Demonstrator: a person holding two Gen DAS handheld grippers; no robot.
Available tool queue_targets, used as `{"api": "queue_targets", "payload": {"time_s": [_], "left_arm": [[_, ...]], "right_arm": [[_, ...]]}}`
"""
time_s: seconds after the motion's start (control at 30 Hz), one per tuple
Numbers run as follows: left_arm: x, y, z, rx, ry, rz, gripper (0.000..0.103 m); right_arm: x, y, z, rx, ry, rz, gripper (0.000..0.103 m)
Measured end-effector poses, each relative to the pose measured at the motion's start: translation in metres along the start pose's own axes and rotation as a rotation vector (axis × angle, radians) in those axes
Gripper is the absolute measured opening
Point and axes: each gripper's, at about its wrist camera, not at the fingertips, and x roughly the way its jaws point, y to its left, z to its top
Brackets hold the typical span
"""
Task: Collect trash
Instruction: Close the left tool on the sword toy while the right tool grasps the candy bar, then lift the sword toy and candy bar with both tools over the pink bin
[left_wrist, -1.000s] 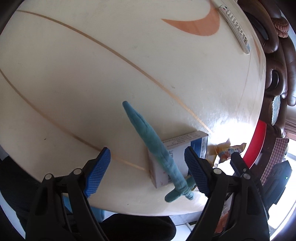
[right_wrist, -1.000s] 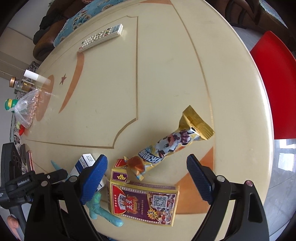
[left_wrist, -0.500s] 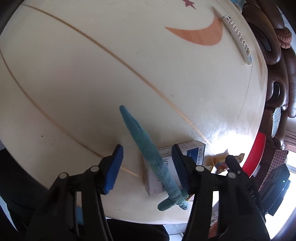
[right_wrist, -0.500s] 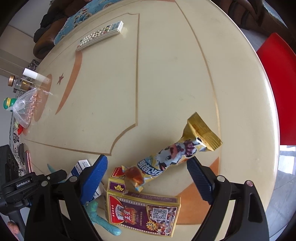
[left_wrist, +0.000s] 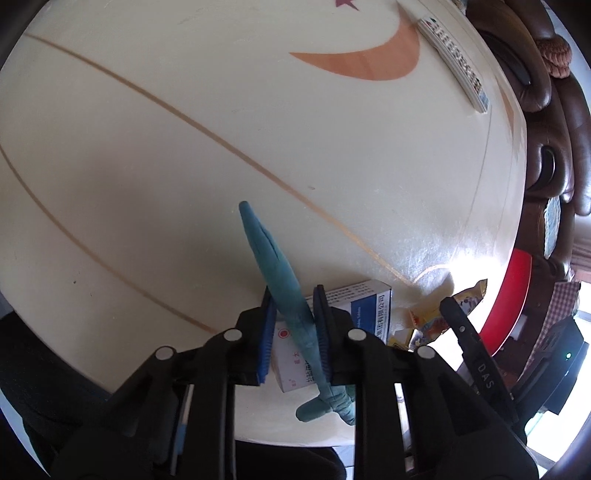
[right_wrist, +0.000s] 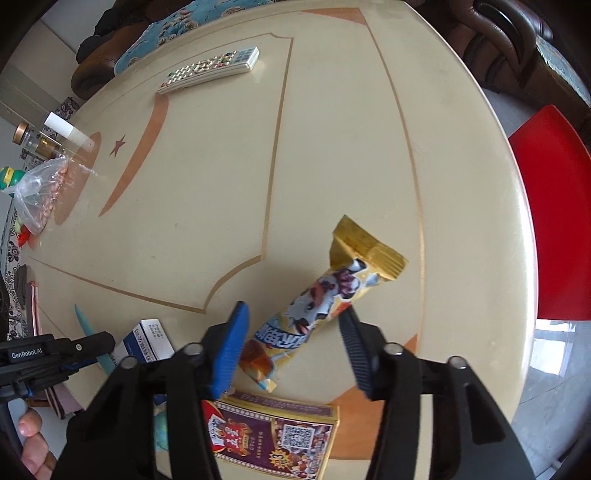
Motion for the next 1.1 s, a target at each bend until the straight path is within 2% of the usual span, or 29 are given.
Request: {"api": "queue_targets", "payload": {"time_s": [0.13, 0.3, 0.67, 1.1], "left_arm": [[0.0, -0.008, -0.001, 0.027, -0.003, 0.014, 0.021], [-0.004, -0.013, -0.004, 0.081, -0.016, 0.024, 0.021], [-0.023, -0.023, -0.01, 0.18, -0.045, -0.008, 0.019], [-0.052, -0.032, -0.043, 0.384, -0.131, -0.07, 0.018]], "right_arm": [[-0.001, -0.003, 0.0, 0.003, 0.005, 0.028, 0.033], [-0.005, 0.004, -0.002, -0.035, -0.016, 0.004, 0.022], [-0.023, 0.008, -0.007, -0.044, -0.068, -0.002, 0.018], [-0.057, 0.006, -0.022, -0.029, -0.121, 0.006, 0.018]]}}
